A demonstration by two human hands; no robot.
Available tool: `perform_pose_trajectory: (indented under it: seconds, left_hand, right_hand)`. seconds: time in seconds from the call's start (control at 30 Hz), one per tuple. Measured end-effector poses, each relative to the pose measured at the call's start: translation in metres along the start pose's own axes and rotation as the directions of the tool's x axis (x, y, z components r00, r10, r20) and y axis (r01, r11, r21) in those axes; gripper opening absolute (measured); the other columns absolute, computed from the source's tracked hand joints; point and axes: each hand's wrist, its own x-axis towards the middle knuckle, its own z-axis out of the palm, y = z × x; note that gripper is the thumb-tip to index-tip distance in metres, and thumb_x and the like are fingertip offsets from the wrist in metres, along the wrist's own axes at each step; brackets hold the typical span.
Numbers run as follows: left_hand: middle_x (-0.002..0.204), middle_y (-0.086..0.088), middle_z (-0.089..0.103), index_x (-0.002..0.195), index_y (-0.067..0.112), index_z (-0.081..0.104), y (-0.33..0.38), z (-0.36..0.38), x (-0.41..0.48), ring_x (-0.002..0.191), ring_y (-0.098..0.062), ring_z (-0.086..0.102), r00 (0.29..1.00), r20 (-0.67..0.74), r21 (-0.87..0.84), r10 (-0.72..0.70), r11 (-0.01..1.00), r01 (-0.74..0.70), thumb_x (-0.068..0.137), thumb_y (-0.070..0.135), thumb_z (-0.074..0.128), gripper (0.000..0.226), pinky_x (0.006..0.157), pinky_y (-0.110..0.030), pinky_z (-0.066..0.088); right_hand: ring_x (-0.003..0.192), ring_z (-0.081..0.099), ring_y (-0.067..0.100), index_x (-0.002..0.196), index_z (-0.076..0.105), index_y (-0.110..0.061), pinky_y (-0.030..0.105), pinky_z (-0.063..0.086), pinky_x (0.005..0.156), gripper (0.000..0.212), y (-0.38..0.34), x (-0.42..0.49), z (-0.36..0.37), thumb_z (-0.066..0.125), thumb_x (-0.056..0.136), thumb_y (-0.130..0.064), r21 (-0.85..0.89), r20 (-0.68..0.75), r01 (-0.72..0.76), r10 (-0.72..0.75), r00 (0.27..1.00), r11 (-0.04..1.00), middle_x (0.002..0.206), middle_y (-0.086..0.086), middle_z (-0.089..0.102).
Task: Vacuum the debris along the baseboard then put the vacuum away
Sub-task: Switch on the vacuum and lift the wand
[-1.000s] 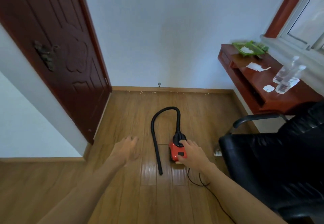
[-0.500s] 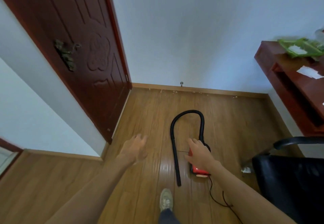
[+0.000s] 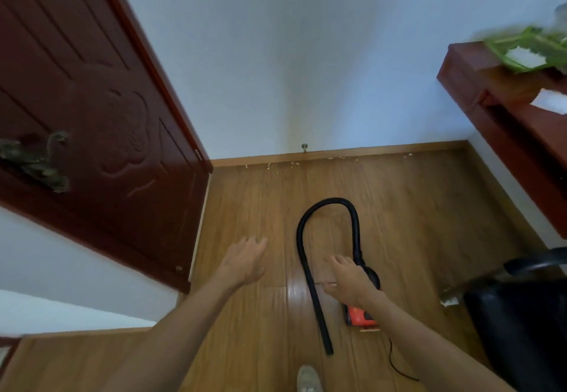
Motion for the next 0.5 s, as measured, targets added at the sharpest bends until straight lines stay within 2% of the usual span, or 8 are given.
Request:
perform_pose_trajectory:
  seconds: [0.1,0.2,0.3,0.37,0.5]
  left_hand:
    - [0.136,-0.011,0.052,0.146,0.016,0.032,0.002,-0.009,0.035,0.124,-0.029,0.051,0.998,0.02,0.024,0.064,0.998,-0.064,0.09,0.032,0.058,0.064,0.097,-0.041,0.048]
    - [0.13,-0.01,0.055,0.139,0.016,0.04,0.005,-0.019,0.069,0.118,-0.029,0.055,0.989,0.029,0.045,0.148,0.988,-0.15,0.088,0.031,0.059,0.057,0.092,-0.04,0.051]
    - [0.129,-0.01,0.055,0.138,0.015,0.04,0.008,-0.029,0.107,0.115,-0.029,0.055,0.971,0.039,0.085,0.237,0.967,-0.239,0.089,0.034,0.058,0.055,0.09,-0.04,0.051]
    - [0.126,-0.011,0.055,0.136,0.015,0.04,0.008,-0.034,0.138,0.114,-0.03,0.055,0.955,0.05,0.116,0.293,0.948,-0.297,0.089,0.035,0.057,0.053,0.088,-0.041,0.051]
    - [0.128,-0.012,0.054,0.133,0.014,0.042,0.011,-0.044,0.202,0.116,-0.031,0.054,0.909,0.09,0.114,0.407,0.903,-0.415,0.092,0.03,0.053,0.045,0.09,-0.043,0.05]
  right_hand:
    - [0.118,0.047,0.026,0.135,0.042,-0.016,0.04,0.045,0.094,0.054,0.015,0.011,-0.003,0.053,0.088,-0.041,0.027,-0.012,-0.065,0.065,0.998,0.998,0.126,0.004,0.051]
    - [0.119,0.046,0.025,0.14,0.039,-0.018,0.039,0.044,0.093,0.059,0.029,0.019,-0.007,0.053,0.089,-0.043,0.056,-0.047,-0.129,0.132,0.99,0.99,0.129,0.003,0.051]
    - [0.115,0.048,0.025,0.133,0.043,-0.018,0.038,0.045,0.091,0.054,0.041,0.029,-0.009,0.055,0.088,-0.045,0.109,-0.075,-0.202,0.21,0.975,0.973,0.123,0.003,0.052]
    - [0.111,0.051,0.025,0.127,0.045,-0.018,0.039,0.048,0.089,0.051,0.05,0.038,-0.008,0.056,0.086,-0.047,0.138,-0.093,-0.259,0.273,0.958,0.956,0.118,0.004,0.054]
    - [0.109,0.053,0.022,0.127,0.046,-0.022,0.04,0.049,0.089,0.05,0.062,0.062,-0.005,0.054,0.085,-0.049,0.232,-0.089,-0.396,0.425,0.901,0.888,0.119,0.002,0.055]
